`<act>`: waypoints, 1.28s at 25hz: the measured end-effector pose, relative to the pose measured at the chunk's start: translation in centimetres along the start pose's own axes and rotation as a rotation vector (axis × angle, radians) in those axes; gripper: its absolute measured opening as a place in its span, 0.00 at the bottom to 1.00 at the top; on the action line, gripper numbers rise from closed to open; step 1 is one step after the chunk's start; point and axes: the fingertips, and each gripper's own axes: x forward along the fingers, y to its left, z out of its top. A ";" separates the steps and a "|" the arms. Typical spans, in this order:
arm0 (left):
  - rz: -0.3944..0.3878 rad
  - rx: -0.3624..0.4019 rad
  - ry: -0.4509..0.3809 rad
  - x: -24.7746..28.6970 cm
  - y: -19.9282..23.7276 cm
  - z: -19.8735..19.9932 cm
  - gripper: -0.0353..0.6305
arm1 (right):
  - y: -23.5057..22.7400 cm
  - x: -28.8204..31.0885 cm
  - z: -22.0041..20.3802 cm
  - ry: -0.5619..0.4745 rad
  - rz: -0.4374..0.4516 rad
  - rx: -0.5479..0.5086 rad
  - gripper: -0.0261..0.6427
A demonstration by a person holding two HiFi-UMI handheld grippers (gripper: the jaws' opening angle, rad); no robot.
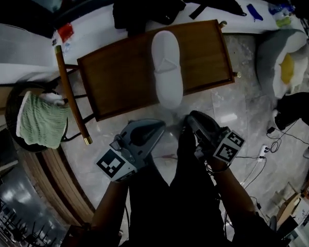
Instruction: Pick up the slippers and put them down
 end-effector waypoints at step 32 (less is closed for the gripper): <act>-0.066 0.302 -0.072 -6.5 -8.8 16.0 0.07 | 25.1 -0.9 10.5 -0.024 0.294 -0.843 0.09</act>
